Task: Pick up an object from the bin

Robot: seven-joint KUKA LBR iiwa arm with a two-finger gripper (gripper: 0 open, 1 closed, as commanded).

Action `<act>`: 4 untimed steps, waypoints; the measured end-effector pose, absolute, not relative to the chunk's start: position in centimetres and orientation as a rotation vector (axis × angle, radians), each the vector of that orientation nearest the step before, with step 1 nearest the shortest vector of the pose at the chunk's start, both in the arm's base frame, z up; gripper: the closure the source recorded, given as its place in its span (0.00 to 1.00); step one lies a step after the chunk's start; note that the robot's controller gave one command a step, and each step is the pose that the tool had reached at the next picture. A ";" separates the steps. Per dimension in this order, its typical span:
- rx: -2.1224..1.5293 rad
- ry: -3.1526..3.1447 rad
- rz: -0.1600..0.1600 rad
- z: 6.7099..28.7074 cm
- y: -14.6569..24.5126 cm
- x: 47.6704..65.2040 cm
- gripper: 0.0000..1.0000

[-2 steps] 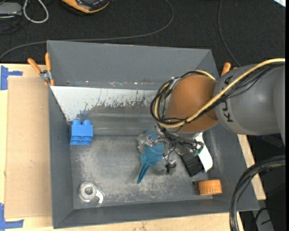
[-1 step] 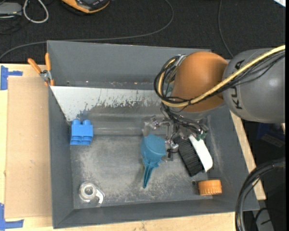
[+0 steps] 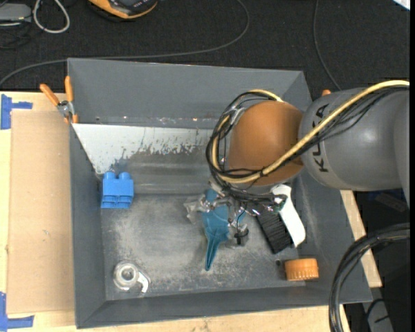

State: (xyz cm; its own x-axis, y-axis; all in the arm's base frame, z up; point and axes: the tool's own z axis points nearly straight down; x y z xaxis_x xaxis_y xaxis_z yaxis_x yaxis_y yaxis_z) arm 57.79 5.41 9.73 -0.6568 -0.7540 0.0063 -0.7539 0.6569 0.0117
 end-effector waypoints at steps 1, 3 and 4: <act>1.550 -2.740 0.002 6.9 3.4 59.7 0.00; 1.685 -2.643 -0.017 6.9 9.8 59.2 1.00; 1.681 -2.646 -0.019 7.0 9.8 59.2 1.00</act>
Offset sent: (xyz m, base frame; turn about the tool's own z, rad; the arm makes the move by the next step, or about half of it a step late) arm 0.0144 0.0425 -0.0273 -0.2873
